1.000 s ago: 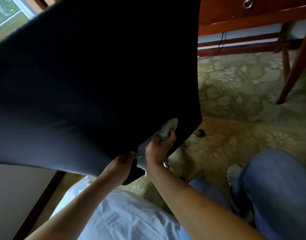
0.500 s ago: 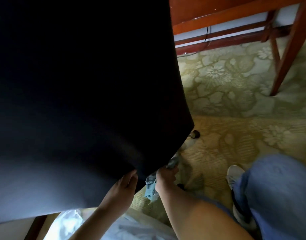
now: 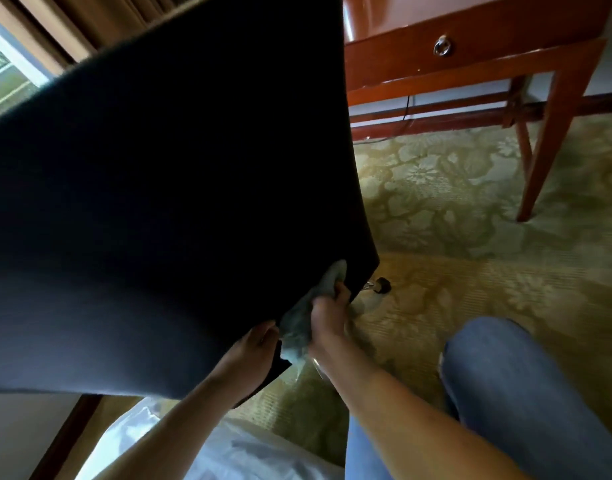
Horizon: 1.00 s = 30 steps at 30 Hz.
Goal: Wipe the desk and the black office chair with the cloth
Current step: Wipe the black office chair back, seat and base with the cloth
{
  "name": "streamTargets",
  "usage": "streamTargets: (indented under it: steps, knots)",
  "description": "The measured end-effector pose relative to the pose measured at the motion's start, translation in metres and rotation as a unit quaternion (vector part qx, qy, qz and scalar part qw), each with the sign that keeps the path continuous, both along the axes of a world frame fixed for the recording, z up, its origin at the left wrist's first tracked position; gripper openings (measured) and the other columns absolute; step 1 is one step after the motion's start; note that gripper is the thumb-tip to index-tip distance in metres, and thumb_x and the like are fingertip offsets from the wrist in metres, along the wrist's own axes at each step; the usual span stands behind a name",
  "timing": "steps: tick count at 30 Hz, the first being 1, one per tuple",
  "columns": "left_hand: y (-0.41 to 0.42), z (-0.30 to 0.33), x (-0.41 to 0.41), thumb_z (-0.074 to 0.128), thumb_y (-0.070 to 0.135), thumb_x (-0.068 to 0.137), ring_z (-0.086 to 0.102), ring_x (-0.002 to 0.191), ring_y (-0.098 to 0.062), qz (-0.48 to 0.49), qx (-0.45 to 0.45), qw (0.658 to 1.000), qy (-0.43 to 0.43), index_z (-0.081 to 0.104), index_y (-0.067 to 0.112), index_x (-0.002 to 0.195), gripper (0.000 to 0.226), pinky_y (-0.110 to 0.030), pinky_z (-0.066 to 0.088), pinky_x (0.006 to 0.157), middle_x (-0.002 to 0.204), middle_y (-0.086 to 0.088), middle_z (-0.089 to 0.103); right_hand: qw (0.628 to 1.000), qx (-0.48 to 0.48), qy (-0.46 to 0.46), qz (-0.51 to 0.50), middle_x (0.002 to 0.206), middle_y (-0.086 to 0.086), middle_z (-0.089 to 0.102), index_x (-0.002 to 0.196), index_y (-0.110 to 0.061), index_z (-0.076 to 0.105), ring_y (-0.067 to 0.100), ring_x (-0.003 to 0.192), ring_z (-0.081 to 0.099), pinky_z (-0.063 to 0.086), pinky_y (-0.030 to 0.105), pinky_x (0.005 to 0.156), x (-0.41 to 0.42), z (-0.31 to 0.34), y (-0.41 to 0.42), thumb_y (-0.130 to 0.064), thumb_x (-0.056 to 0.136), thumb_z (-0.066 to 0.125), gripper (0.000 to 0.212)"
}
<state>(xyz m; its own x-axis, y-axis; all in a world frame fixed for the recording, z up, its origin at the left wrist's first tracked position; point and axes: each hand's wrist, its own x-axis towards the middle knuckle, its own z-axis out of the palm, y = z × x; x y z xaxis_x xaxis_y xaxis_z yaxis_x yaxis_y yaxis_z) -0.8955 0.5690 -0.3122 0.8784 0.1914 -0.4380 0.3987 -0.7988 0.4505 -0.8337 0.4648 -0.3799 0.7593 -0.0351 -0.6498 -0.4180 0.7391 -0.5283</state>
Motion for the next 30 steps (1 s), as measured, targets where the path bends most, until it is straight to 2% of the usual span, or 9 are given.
streamTargets:
  steps: [2,4,7,10,13,17,22,26,30]
  knots:
    - [-0.008,0.012,0.001,0.037,0.024,0.107,0.057,0.107,-0.019,0.007,-0.028,0.999,-0.025,0.060,0.031,0.115,0.025,-0.023,0.039,0.084,0.118,0.000,0.063,0.998,-0.052,-0.046,0.011,0.130,0.013,0.051,0.121,-0.047,0.039,0.033,0.113,0.057,0.048,0.052,0.103,0.008,0.026,-0.007,-0.008,0.093,0.042,0.049]
    - [-0.015,0.019,0.004,0.040,0.023,0.106,0.059,0.091,-0.012,0.035,-0.075,0.995,-0.057,0.058,0.034,0.107,0.022,-0.025,0.041,0.074,0.100,0.007,0.065,0.989,-0.095,-0.114,0.025,0.132,0.011,0.049,0.106,-0.061,0.043,0.032,0.115,0.056,0.049,0.054,0.102,0.010,0.055,-0.012,-0.011,0.086,0.041,0.054]
    - [-0.023,0.027,0.009,0.043,0.027,0.106,0.062,0.088,-0.017,0.040,-0.105,0.990,-0.085,0.055,0.031,0.114,0.015,-0.031,0.045,0.072,0.097,0.002,0.066,0.975,-0.070,-0.209,0.025,0.134,0.009,0.047,0.109,-0.059,0.046,0.028,0.115,0.057,0.054,0.042,0.092,0.010,0.071,-0.019,0.002,0.085,0.039,0.066]
    - [-0.025,0.021,0.018,0.046,0.025,0.103,0.065,0.100,-0.020,0.052,-0.111,0.990,-0.066,0.059,0.027,0.113,0.017,-0.037,0.050,0.087,0.107,0.000,0.069,0.958,-0.129,-0.256,0.016,0.132,0.010,0.049,0.121,-0.049,0.047,0.028,0.115,0.059,0.053,0.048,0.097,0.015,0.063,-0.022,-0.007,0.081,0.049,0.058]
    - [-0.037,0.000,0.034,0.040,0.026,0.106,0.060,0.115,-0.020,0.069,-0.117,0.991,-0.002,0.056,0.018,0.127,0.028,-0.038,0.047,0.102,0.119,0.004,0.063,0.963,-0.180,-0.200,0.003,0.131,0.012,0.046,0.118,-0.046,0.045,0.029,0.114,0.057,0.051,0.050,0.099,0.031,0.035,-0.025,-0.016,0.082,0.051,0.048]
    - [-0.069,-0.037,0.060,0.040,0.023,0.107,0.062,0.103,-0.025,0.221,-0.213,0.951,0.050,0.059,0.005,0.120,0.029,-0.023,0.048,0.072,0.107,-0.008,0.067,0.966,-0.241,-0.088,0.036,0.128,0.012,0.047,0.122,-0.044,0.038,0.030,0.111,0.056,0.051,0.054,0.096,0.057,-0.021,-0.029,-0.021,0.080,0.046,0.049]
    - [-0.085,-0.091,0.085,0.046,0.038,0.101,0.063,0.101,-0.022,0.253,-0.226,0.935,0.098,0.063,0.019,0.122,0.033,-0.037,0.052,0.088,0.117,-0.008,0.069,0.969,-0.233,-0.032,0.070,0.128,0.011,0.050,0.133,-0.029,0.040,0.029,0.112,0.055,0.051,0.048,0.097,0.085,-0.080,-0.046,-0.011,0.088,0.044,0.049]
    - [-0.091,-0.109,0.110,0.040,0.026,0.106,0.057,0.118,-0.031,0.242,-0.189,0.950,0.051,0.055,0.005,0.134,0.039,-0.040,0.047,0.102,0.136,-0.015,0.058,0.966,-0.241,-0.002,0.097,0.121,0.010,0.058,0.115,-0.038,0.040,0.030,0.104,0.060,0.053,0.053,0.092,0.106,-0.119,-0.050,-0.038,0.078,0.041,0.037]
    - [-0.089,-0.121,0.109,0.041,0.028,0.104,0.057,0.124,-0.031,0.263,-0.162,0.951,0.024,0.059,0.009,0.132,0.038,-0.040,0.049,0.102,0.133,-0.011,0.061,0.971,-0.191,0.076,0.124,0.128,0.009,0.057,0.125,-0.044,0.041,0.035,0.111,0.060,0.052,0.055,0.097,0.130,-0.189,-0.042,-0.070,0.064,0.040,0.066]
